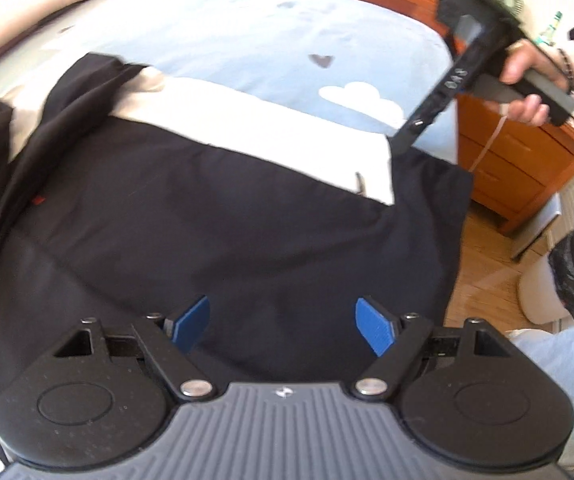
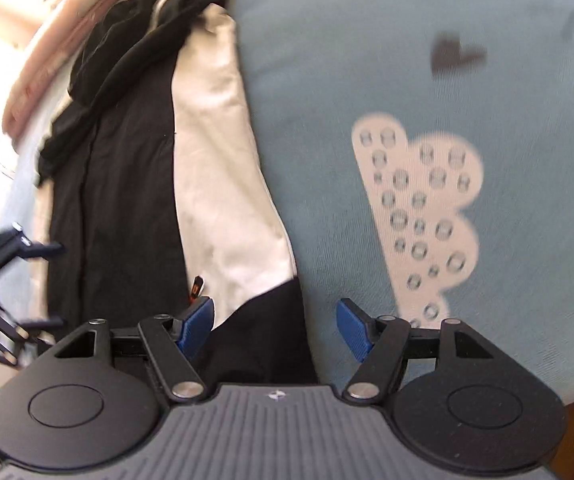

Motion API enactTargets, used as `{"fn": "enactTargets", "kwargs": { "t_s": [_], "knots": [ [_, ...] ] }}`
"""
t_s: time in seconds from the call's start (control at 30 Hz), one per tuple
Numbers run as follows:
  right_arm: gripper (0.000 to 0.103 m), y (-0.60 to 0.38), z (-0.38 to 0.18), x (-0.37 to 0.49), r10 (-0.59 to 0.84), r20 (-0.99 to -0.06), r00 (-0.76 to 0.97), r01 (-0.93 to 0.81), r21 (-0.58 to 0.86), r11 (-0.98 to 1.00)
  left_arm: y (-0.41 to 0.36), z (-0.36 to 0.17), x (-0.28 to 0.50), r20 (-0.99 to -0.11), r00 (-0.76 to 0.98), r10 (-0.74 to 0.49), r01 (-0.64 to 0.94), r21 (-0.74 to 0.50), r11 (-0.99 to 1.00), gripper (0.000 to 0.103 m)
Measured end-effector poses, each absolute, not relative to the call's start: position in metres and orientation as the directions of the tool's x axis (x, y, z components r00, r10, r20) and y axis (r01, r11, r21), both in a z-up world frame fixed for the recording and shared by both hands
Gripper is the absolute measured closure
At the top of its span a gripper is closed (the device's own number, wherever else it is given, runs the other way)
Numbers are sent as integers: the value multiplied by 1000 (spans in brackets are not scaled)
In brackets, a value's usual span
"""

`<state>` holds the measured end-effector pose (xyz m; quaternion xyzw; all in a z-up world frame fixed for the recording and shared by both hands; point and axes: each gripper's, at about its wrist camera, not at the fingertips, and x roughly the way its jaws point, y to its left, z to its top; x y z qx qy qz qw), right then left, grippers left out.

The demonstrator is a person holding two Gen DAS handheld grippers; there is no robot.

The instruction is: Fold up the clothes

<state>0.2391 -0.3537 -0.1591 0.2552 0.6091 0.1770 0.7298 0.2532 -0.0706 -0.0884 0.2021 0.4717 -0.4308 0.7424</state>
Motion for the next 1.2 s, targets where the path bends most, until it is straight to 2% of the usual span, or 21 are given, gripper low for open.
{"fn": "enactTargets", "kwargs": {
  "t_s": [0.03, 0.07, 0.37, 0.53, 0.6, 0.7, 0.77, 0.93, 1.2],
  "knots": [
    [19, -359, -163, 238, 612, -765, 203, 68, 634, 770, -75, -88, 251, -873, 175, -454, 836, -112, 537, 23],
    [14, -364, -166, 238, 651, -730, 208, 83, 676, 732, -78, -88, 250, -873, 167, -458, 842, -116, 528, 23],
    [12, -357, -175, 262, 786, -602, 142, 47, 797, 602, -101, -93, 248, -878, 110, -465, 875, -136, 465, 23],
    [14, -360, -185, 224, 832, -551, 60, 118, 832, 543, -96, -93, 249, -881, 118, -459, 884, -118, 453, 23],
    [19, -362, -188, 210, 833, -550, 54, 160, 828, 537, -92, -95, 250, -884, 120, -451, 878, -117, 464, 23],
    [45, -373, -186, 203, 800, -596, 63, 203, 793, 575, -86, -98, 251, -889, 118, -442, 868, -124, 480, 23],
    [89, -380, -186, 199, 774, -630, 58, 232, 763, 604, -82, -98, 248, -886, 122, -447, 867, -124, 483, 23],
    [92, -376, -178, 201, 770, -637, 40, 280, 747, 603, -77, -92, 232, -862, 158, -481, 876, -102, 471, 23],
    [93, -370, -124, 210, 819, -559, 127, 330, 803, 497, -114, -84, 194, -756, 176, -631, 911, -117, 395, 22]
  ]
}}
